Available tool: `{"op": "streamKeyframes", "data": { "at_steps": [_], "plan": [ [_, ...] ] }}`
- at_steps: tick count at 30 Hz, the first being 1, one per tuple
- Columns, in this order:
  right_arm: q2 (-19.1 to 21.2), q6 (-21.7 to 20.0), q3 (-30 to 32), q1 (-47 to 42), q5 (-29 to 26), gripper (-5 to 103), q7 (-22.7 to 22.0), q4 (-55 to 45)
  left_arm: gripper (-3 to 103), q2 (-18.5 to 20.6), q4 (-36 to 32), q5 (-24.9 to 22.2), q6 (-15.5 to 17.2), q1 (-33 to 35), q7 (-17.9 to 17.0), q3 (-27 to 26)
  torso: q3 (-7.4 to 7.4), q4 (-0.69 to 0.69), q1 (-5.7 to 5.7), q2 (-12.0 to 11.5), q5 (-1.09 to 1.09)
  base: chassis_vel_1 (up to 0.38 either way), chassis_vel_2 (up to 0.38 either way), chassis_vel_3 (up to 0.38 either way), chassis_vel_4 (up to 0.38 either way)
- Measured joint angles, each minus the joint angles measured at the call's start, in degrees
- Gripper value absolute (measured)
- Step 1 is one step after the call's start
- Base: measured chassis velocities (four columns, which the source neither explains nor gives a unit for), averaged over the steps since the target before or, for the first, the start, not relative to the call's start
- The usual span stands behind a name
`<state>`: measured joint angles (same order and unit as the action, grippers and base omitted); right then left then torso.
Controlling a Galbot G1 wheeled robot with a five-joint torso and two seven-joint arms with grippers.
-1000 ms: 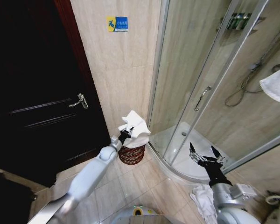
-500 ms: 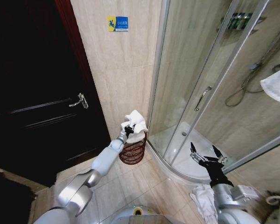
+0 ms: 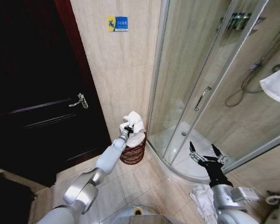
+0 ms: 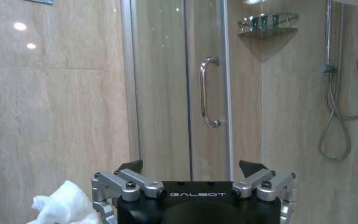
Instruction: Discard the used towel into the hamper.
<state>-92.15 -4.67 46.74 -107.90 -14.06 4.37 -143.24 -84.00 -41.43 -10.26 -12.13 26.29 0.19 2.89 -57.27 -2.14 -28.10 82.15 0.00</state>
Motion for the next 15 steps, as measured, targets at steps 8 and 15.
{"op": "streamKeyframes", "data": {
  "at_steps": [8, 15],
  "plan": [
    [0.0, -1.93, -0.56, 0.74, 0.53, 100, 0.03, 0.0, 14, 0.09, -0.21, -0.39, -0.01, 0.85, 0.19, -0.05, 0.0, 0.01, 0.0, 0.0, 0.0, 0.0, 0.0, 0.0, 0.0],
    [0.01, -1.9, -0.89, 0.67, 0.62, 100, 0.52, 0.0, 21, 0.78, -0.38, -0.48, 1.37, 1.03, -0.17, -0.14, 0.0, 0.01, 0.0, 0.0, 0.0, 0.0, 0.0, 0.0, 0.0]
  ]
}}
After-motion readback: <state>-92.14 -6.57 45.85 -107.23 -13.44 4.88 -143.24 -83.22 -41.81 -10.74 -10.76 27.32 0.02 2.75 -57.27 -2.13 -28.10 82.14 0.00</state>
